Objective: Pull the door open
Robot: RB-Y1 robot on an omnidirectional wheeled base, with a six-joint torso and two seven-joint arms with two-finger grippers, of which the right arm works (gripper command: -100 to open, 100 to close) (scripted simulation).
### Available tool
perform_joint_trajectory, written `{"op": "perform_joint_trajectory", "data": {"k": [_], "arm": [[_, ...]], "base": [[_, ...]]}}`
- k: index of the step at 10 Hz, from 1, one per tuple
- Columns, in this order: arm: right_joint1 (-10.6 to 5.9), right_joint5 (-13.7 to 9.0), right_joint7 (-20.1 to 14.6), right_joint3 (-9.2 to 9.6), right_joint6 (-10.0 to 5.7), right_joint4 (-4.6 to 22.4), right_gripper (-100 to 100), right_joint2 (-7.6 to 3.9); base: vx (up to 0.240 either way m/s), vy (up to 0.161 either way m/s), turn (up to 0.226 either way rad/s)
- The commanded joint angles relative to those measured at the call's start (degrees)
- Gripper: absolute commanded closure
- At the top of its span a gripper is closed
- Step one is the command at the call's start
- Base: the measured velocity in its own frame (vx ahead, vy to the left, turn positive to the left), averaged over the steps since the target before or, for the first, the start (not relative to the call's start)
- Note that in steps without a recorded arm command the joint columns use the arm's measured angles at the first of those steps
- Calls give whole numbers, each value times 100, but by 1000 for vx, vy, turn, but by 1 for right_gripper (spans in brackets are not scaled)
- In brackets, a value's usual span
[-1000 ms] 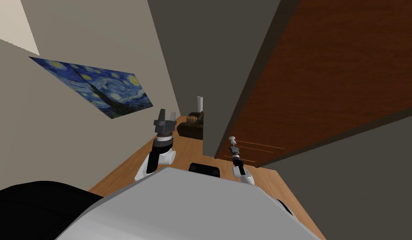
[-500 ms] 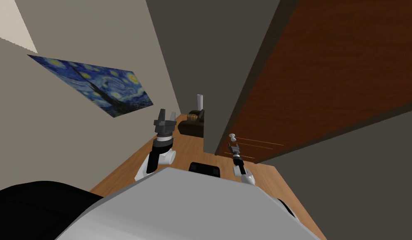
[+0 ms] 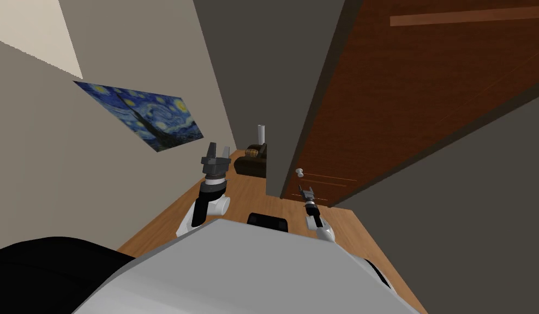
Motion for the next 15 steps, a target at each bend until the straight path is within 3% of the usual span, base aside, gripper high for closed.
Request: {"op": "perform_joint_trajectory", "data": {"k": [1,5,6,9,10,11,15], "arm": [[47,-38,-36,-50,-56,25,-100,-66],[130,-105,-99,-137,-154,70,-100,-183],[202,-162,-154,-213,-239,109,-100,-284],[285,-229,-217,-301,-337,154,-100,-402],[346,-210,-208,-276,-265,18,-100,-357],[346,-210,-208,-276,-265,18,100,-357],[346,-210,-208,-276,-265,18,100,-357]], "base": [[78,22,104],[189,10,89],[170,26,143],[205,11,116],[95,10,21],[-14,-6,-32],[-21,-4,4]]}}
